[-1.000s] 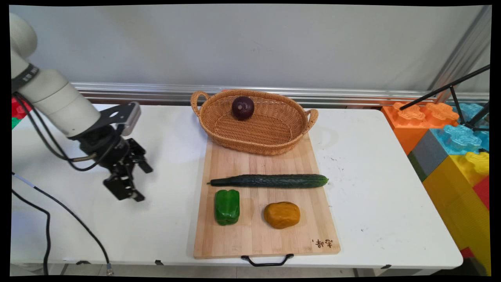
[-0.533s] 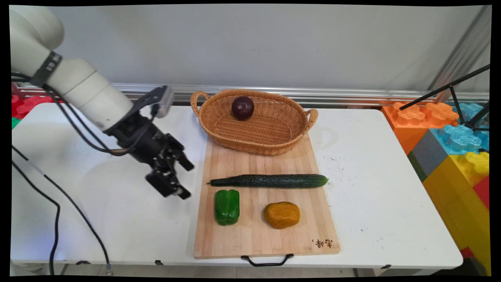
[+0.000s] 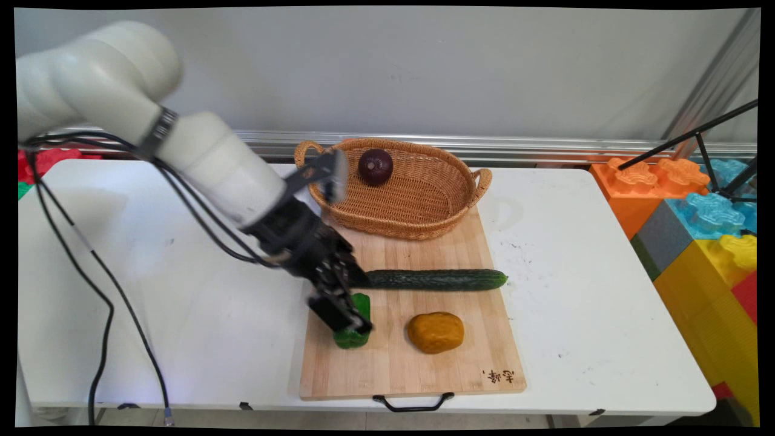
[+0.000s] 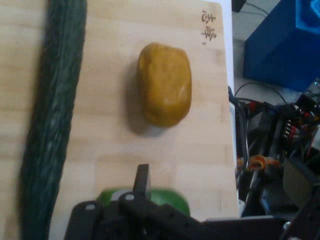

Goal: Pick up the potato from the cutting board

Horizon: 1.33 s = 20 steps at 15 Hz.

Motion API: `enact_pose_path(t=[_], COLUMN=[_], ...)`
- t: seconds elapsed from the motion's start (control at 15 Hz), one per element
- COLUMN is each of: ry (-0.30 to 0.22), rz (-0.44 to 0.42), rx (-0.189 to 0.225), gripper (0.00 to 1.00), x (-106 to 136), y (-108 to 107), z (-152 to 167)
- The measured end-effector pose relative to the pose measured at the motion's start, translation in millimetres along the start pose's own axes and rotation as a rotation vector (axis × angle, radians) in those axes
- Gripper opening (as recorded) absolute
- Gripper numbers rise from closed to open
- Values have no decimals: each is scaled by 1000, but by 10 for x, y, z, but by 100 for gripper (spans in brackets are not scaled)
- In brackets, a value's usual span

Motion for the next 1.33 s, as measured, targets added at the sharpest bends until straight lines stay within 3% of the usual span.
enact_pose_path(t=[0.47,0.93,1.33], ry=[-45,-83,-108], rz=[35,48,74], rx=[89,155,188], gripper=[100,100,100], x=[476,636,677], y=[229,250,215], z=[688,1102,1314])
